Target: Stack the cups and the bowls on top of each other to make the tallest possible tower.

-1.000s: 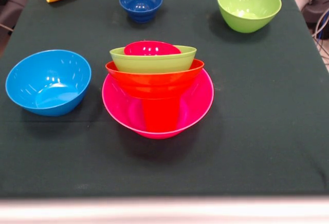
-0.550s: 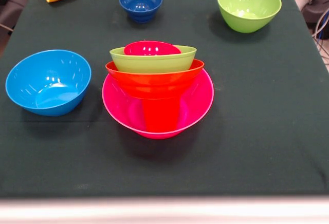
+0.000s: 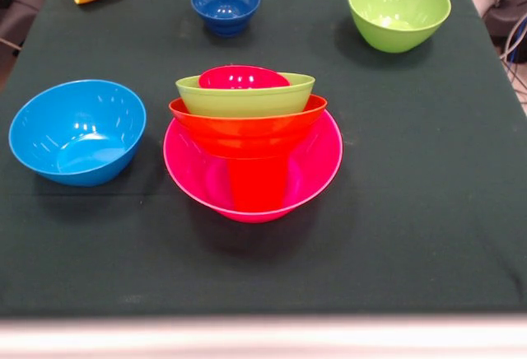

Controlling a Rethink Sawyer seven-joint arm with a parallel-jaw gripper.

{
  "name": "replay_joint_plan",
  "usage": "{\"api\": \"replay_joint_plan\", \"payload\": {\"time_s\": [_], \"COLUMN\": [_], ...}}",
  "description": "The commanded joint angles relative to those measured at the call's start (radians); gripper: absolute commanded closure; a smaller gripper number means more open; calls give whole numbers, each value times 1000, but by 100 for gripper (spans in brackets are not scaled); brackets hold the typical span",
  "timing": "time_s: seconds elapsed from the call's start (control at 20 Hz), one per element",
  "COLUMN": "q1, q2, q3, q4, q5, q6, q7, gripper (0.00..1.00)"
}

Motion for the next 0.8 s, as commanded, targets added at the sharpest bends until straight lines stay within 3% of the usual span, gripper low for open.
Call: {"api": "replay_joint_plan", "payload": {"time_s": [0.05, 0.4, 0.8], "q1": [6, 51, 106], "q2": [79, 138, 178], "q3": [72, 7, -8], "q4": [-100, -115, -105], "q5": [17, -11, 16], "q6": [-49, -159, -224], "q7": [156, 163, 179], "gripper": [0, 0, 0]}}
